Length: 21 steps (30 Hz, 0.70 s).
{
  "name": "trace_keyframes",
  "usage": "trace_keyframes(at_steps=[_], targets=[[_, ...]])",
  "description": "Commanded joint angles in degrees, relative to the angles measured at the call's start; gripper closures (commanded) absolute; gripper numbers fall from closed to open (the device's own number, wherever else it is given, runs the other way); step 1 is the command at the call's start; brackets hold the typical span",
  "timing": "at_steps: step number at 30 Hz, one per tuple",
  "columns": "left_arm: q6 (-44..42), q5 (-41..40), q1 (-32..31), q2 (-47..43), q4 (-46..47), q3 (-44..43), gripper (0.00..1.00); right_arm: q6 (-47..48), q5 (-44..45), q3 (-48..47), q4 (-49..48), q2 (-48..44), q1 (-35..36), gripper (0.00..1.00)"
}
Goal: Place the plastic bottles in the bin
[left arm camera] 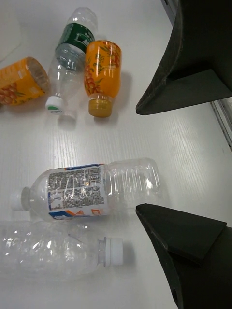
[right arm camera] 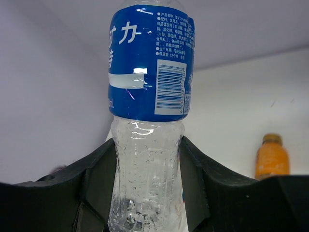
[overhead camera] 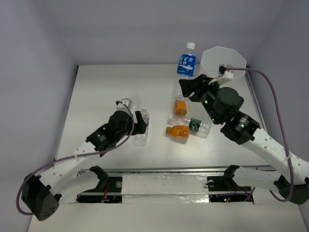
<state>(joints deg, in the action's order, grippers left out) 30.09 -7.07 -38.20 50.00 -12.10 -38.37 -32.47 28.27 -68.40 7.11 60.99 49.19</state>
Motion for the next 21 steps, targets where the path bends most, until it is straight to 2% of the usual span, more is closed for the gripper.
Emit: trace_keyframes(at_steps=[1, 5, 8, 9, 15, 21], targets=[[2.87, -6.81, -3.80, 4.13, 2.51, -0.39, 0.28, 9.24, 9.77, -6.30, 0.53, -2.45, -0.93, 0.57], [3.23, -10.14, -4.87, 7.83, 5.67, -0.04, 0.25, 14.00, 13.82, -10.52, 0.80, -2.90, -6.72, 0.59], [2.00, -11.29, -4.87, 10.90, 6.56, -1.17, 0.18, 16.56, 13.75, -11.49, -1.22, -2.29, -14.27, 0.60], [1.65, -11.91, -4.87, 12.82, 6.73, -1.44, 0.17, 16.91, 12.35, -12.10, -1.40, -0.63, -18.12, 0.60], [-0.11, -13.05, -4.87, 19.42, 9.28, -3.11, 0.16, 21.56, 14.17, -20.09, -2.37, 10.61, -27.81, 0.59], [-0.82, -13.93, -4.87, 21.72, 11.48, -2.50, 0.16, 22.62, 12.69, -23.62, -4.47, 19.24, -34.42, 0.59]])
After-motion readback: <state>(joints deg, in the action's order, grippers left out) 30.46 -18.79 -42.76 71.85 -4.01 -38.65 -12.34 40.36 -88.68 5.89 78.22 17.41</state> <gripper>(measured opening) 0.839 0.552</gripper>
